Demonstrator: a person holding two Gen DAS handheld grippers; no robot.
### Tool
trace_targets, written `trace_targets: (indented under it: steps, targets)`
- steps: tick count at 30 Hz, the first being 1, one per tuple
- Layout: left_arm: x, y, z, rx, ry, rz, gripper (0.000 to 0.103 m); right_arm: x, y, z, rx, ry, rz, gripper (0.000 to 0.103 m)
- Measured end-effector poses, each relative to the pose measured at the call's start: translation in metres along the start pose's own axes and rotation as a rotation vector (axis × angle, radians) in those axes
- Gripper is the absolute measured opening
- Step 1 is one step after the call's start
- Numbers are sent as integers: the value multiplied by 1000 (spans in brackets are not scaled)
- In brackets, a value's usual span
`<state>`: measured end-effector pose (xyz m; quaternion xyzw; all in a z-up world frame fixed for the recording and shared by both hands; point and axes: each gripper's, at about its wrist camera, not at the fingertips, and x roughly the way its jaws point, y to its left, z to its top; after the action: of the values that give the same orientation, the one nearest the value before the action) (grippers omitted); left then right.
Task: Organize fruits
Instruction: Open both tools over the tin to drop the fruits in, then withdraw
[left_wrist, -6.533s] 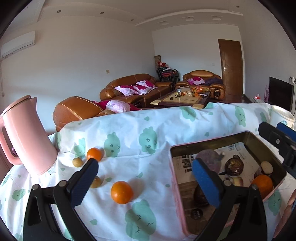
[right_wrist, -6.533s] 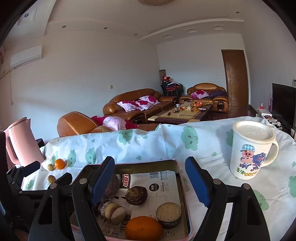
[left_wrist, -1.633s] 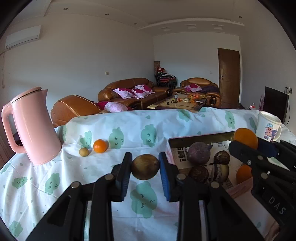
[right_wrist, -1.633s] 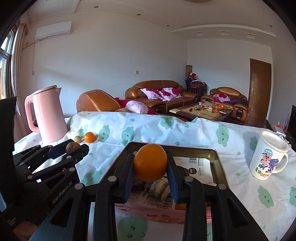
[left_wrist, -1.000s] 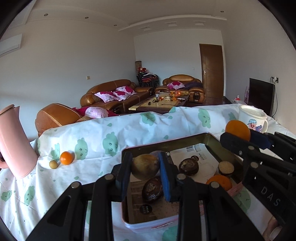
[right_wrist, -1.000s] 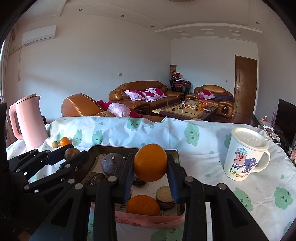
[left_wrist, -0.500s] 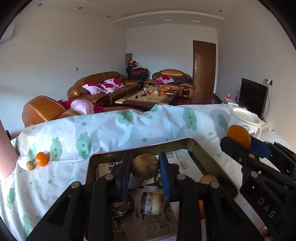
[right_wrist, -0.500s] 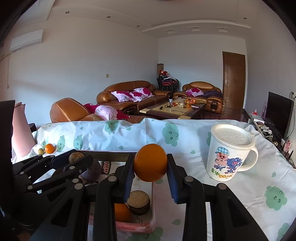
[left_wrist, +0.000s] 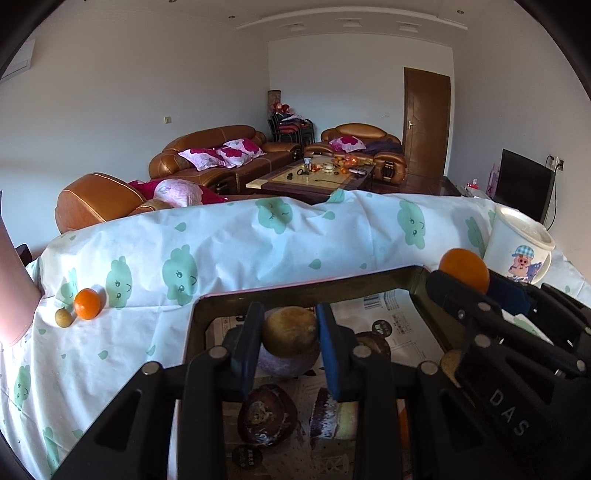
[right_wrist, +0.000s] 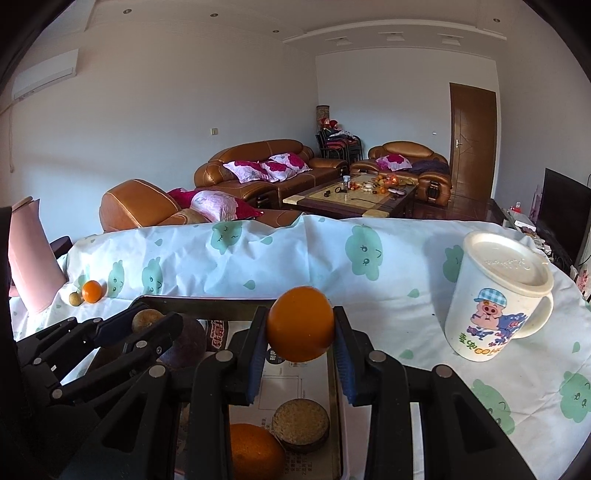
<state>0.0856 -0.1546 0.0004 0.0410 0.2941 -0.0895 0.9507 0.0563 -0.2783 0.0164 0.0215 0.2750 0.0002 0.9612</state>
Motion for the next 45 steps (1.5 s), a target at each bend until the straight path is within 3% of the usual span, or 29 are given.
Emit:
trace_targets:
  steps: [6,13,16,18,20,23,26,31,37,40,45]
  targets:
    - [9,2,2,-3,36,-4,33,22,-5,-4,48,97,81,36]
    - [6,6,1,-28,28,13,35,29,-15,-8,142,129,240,36]
    - [3,15,-1,-78,25,71,64,30,-17,-8,167,142,283,36]
    - [-2,25,-3,-129,5,107,90,27,-21,-8,194,144,319,37]
    - [-8,34,-5,-175,-22,119,101,26,-25,-9,235,137,366,43]
    - [-12,37,-7,-188,-37,107,103,22,-30,-10,279,115,408,56]
    - [-11,29,-6,-136,-20,113,103,13,-32,-9,281,69,384,71]
    - [-15,14,-7,-57,-34,136,103,4,-35,-8,286,27,355,72]
    - [-23,6,-8,-22,-68,161,103,-25,-35,-3,200,-141,172,72]
    - [-26,4,-9,-7,-77,169,103,-32,-28,-4,126,-193,55,78]
    - [-34,7,-12,-21,-103,173,103,-38,-27,-7,111,-221,10,79]
